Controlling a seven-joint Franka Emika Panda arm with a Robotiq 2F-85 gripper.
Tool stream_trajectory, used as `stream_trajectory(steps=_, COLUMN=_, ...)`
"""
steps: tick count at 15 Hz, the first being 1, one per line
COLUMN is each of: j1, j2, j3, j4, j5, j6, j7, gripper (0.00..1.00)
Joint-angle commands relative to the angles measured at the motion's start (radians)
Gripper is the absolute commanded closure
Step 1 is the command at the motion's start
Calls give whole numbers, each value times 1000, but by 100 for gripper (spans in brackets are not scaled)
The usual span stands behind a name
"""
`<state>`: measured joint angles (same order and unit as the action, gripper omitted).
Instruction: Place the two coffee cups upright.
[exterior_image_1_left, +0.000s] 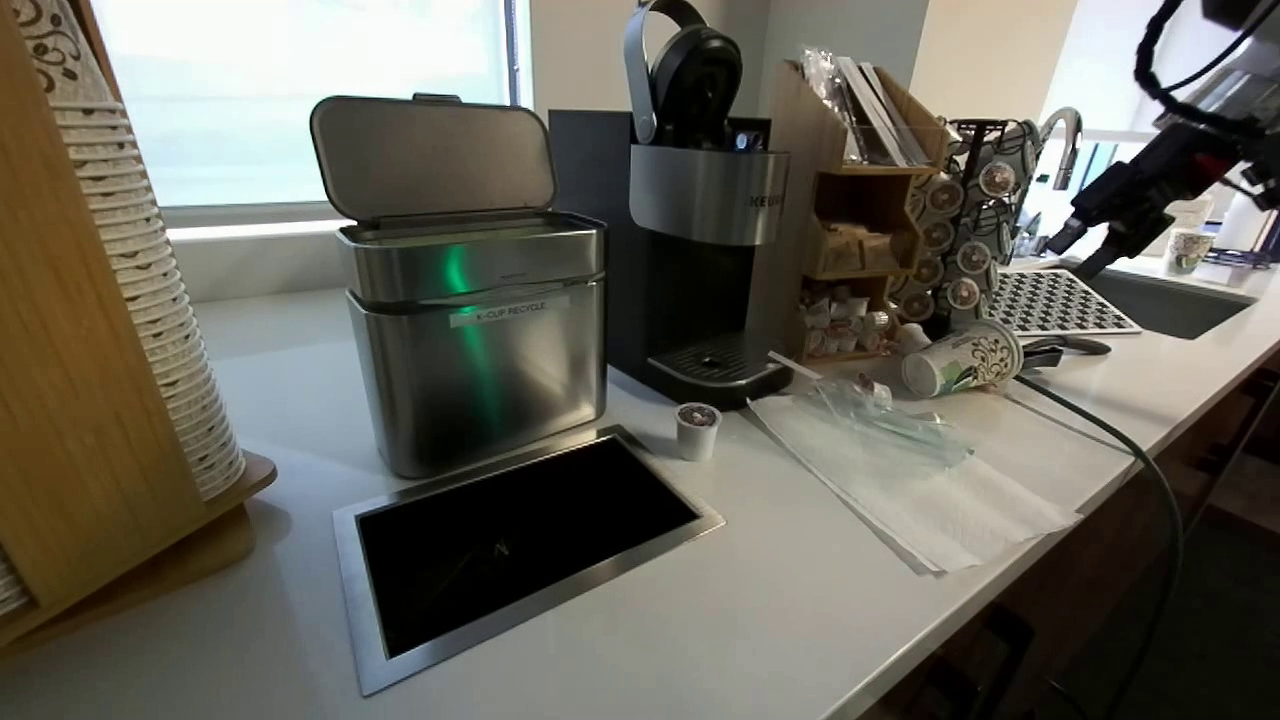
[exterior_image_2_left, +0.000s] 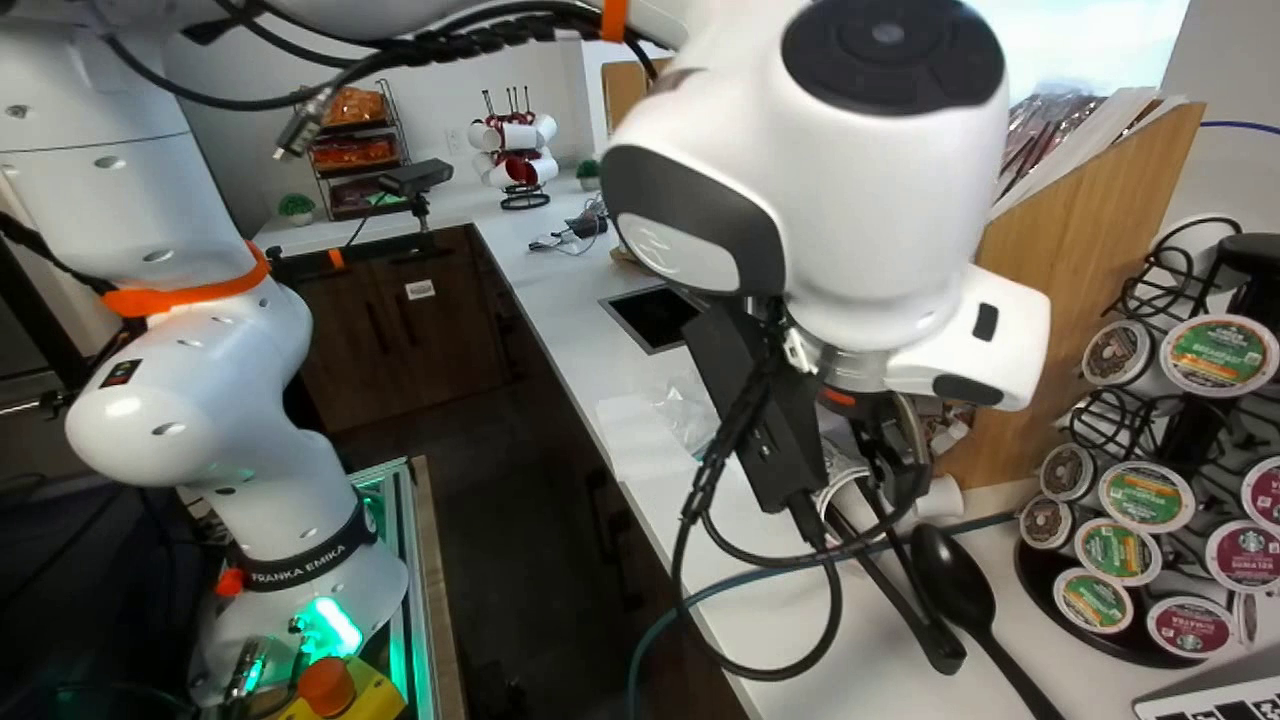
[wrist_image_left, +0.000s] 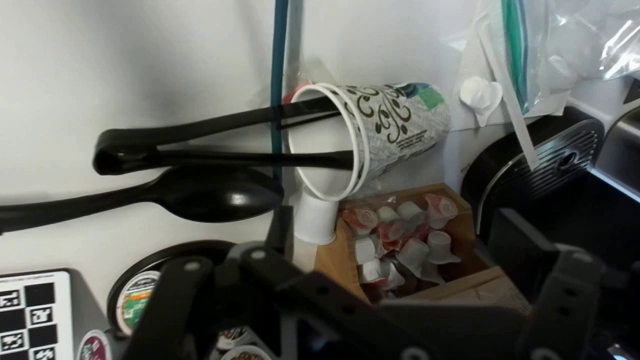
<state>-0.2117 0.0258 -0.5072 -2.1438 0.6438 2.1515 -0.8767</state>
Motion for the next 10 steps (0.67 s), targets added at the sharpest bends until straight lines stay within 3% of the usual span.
stream_trajectory(steps=1, j1=-61, j2=182, j3=109, j4=114, j5=115, j6=-18, j7=-81, gripper=0)
stream_trajectory(steps=4, j1=-95, j2=263, j3=178, j4=172, j5=59, j6=-11, j7=-35, gripper=0)
stream_trajectory(steps=5, j1=-101, j2=202, j3=193, j4=113, j5=61, j6=4, j7=-37, gripper=0)
stream_trajectory(steps=6, j1=-107, j2=229, j3=207, j4=133, j5=58, j6=5, j7=-35, gripper=0)
stream_trajectory(steps=10, j1=-119, j2=235, j3=221, j4=116, j5=26, j6=8, j7=-20, gripper=0)
